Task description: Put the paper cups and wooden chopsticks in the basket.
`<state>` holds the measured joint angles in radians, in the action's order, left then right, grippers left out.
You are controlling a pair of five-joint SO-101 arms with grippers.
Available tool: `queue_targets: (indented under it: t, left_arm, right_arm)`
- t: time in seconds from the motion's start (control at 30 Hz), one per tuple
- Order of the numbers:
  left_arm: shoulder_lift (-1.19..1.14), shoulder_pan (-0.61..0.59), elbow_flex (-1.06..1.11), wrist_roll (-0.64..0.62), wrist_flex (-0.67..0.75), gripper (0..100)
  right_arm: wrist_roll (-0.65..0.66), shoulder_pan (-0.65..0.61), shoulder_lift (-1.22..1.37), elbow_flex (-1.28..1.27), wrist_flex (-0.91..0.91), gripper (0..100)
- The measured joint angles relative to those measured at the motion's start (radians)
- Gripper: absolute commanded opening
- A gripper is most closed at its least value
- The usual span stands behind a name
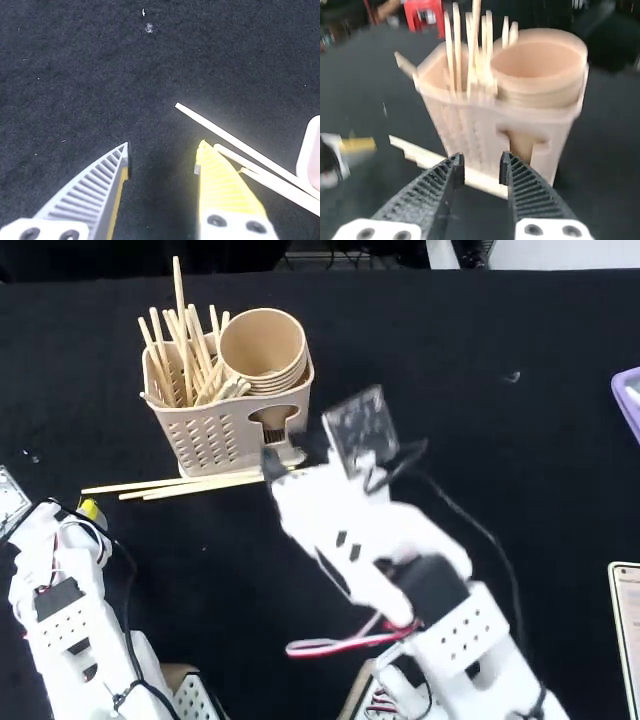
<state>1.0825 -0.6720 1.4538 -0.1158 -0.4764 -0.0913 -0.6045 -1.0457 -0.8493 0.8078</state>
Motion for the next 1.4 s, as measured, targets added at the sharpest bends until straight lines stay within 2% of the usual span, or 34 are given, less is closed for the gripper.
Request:
queue_targets:
  t: [0.07,0.2,0.3,0.4,0.53,0.63,0.73,0.93,1.2,1.4]
  left_arm:
    - [0.000,0.000,0.000,0.000,0.000,22]
    - [0.000,-0.038,0.000,0.000,-0.006,22]
    - [-0.028,-0.051,-0.055,0.000,-0.097,22]
    - [-0.107,-0.049,-0.170,0.020,-0.204,22]
    - [-0.311,-0.040,-0.347,0.048,-0.293,22]
    - [-0.512,0.012,-0.494,0.046,-0.353,22]
    - [-0.717,0.068,-0.661,-0.015,-0.414,22]
    - [-1.065,0.140,-1.010,-0.155,-0.549,22]
    - [-1.436,0.213,-1.399,-0.173,-0.624,22]
    - [-1.599,0.212,-1.576,-0.170,-0.720,22]
  right_arm:
    - [0.003,0.000,-0.072,-0.135,0.002,12.3]
    - [0.095,0.000,-0.170,-0.373,-0.061,12.1]
    - [0.140,0.002,-0.213,-0.451,-0.089,12.1]
    - [0.146,0.058,-0.232,-0.471,-0.095,12.1]
    - [0.140,0.146,-0.233,-0.477,-0.123,12.1]
    - [0.104,0.207,-0.235,-0.526,-0.187,12.1]
    - [0.101,0.249,-0.235,-0.568,-0.267,12.1]
    - [0.100,0.255,-0.235,-0.572,-0.299,12.0]
    - [0.100,0.259,-0.235,-0.572,-0.301,12.0]
    - [0.100,0.259,-0.235,-0.572,-0.301,12.0]
